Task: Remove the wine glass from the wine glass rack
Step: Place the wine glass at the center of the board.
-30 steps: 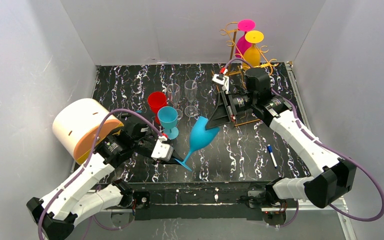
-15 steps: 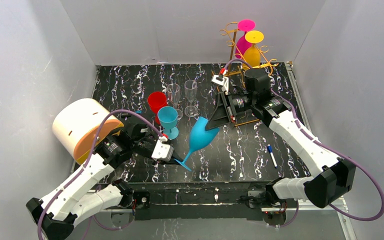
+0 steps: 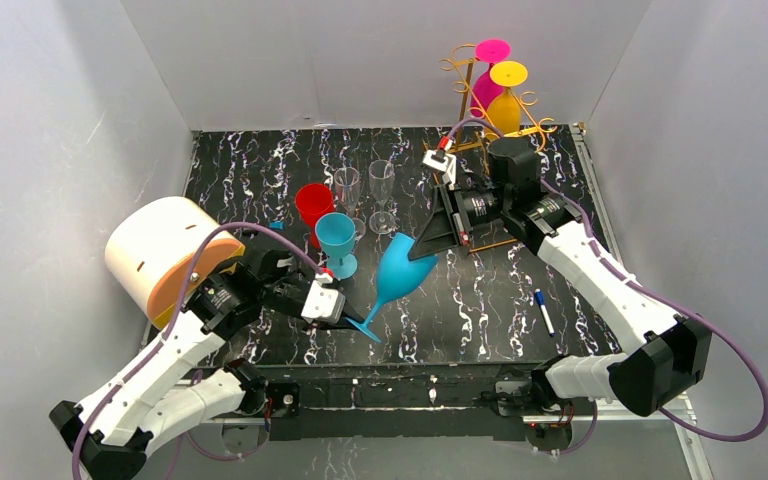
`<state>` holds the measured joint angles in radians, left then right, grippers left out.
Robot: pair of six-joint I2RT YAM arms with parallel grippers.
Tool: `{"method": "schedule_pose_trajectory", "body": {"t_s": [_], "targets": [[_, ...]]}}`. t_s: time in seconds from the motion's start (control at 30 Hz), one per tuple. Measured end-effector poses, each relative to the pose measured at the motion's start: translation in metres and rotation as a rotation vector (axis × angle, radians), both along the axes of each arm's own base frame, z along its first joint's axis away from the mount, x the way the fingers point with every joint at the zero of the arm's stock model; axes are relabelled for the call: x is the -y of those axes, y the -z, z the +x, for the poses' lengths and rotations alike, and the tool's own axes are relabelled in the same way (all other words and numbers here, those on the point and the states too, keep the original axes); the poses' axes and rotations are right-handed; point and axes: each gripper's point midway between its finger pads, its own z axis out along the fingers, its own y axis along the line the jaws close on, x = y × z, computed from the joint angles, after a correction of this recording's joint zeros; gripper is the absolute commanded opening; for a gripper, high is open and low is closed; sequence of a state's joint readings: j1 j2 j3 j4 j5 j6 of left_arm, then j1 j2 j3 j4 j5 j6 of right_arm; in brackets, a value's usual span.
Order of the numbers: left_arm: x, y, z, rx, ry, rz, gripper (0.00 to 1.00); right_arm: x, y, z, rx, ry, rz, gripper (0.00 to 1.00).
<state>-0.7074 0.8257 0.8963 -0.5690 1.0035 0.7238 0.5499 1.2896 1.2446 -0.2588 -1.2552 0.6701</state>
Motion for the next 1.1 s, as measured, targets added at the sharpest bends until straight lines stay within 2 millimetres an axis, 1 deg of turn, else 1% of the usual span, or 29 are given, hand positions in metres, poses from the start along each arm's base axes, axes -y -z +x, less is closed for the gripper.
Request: {"method": "schedule_pose_trajectory", "body": {"t_s": [0.07,0.1,0.13,0.17,0.2,0.23,0.27,0.4,0.43,0.5,0.57,0.6,0.63,0.83,0.87,0.93,1.07,1.1], "targets": [[-0.001,0.001,0.0,-0.005,-0.012,0.007,0.09,-0.001,0.002,0.0,-0.004,0.001,-0.004,0.01],[-0.002,0.001,0.001,-0.009,-0.02,0.013,0.07,-0.001,0.003,0.0,-0.009,0.001,-0.006,0.01],[-0.003,0.002,0.001,-0.013,-0.024,0.017,0.02,-0.001,0.004,0.0,-0.013,0.003,-0.009,0.01],[-0.003,0.003,0.001,-0.017,-0.03,0.022,0.0,-0.001,0.005,0.0,-0.015,0.005,-0.012,0.03],[-0.003,0.003,0.001,-0.021,-0.031,0.024,0.0,-0.001,0.006,0.0,-0.017,0.008,-0.014,0.19],[-0.003,0.003,0.0,-0.022,-0.029,0.023,0.0,-0.001,0.006,0.001,-0.017,0.012,-0.015,0.31],[-0.004,0.003,0.0,-0.023,-0.03,0.023,0.0,-0.002,0.006,0.001,-0.02,0.016,-0.018,0.36],[-0.005,0.006,-0.001,-0.037,-0.032,0.037,0.0,-0.005,0.01,0.008,-0.021,0.053,-0.034,0.38],[-0.005,0.007,-0.001,-0.042,-0.032,0.043,0.0,-0.006,0.011,0.01,-0.028,0.057,-0.039,0.38],[-0.005,0.009,-0.001,-0.047,-0.031,0.05,0.0,-0.007,0.013,0.011,-0.045,0.059,-0.047,0.26],[-0.005,0.01,0.0,-0.046,-0.031,0.053,0.0,-0.008,0.015,0.013,-0.053,0.062,-0.052,0.16],[-0.005,0.01,0.0,-0.043,-0.031,0.053,0.0,-0.008,0.016,0.014,-0.056,0.063,-0.054,0.08],[-0.005,0.01,0.0,-0.038,-0.031,0.052,0.0,-0.008,0.016,0.014,-0.056,0.066,-0.055,0.02],[-0.005,0.01,0.003,-0.015,-0.035,0.049,0.0,-0.006,0.011,0.014,-0.064,0.055,-0.041,0.01],[-0.005,0.01,0.003,-0.014,-0.036,0.049,0.04,-0.006,0.011,0.014,-0.062,0.056,-0.04,0.01],[-0.005,0.009,0.003,-0.016,-0.041,0.051,0.14,-0.007,0.011,0.015,-0.061,0.062,-0.042,0.01],[-0.011,0.011,0.01,-0.029,-0.12,0.081,0.48,-0.006,0.012,0.018,-0.026,0.124,-0.05,0.01],[-0.014,0.01,0.008,-0.057,-0.141,0.086,0.52,-0.006,0.014,0.021,0.004,0.162,-0.062,0.01]]}}
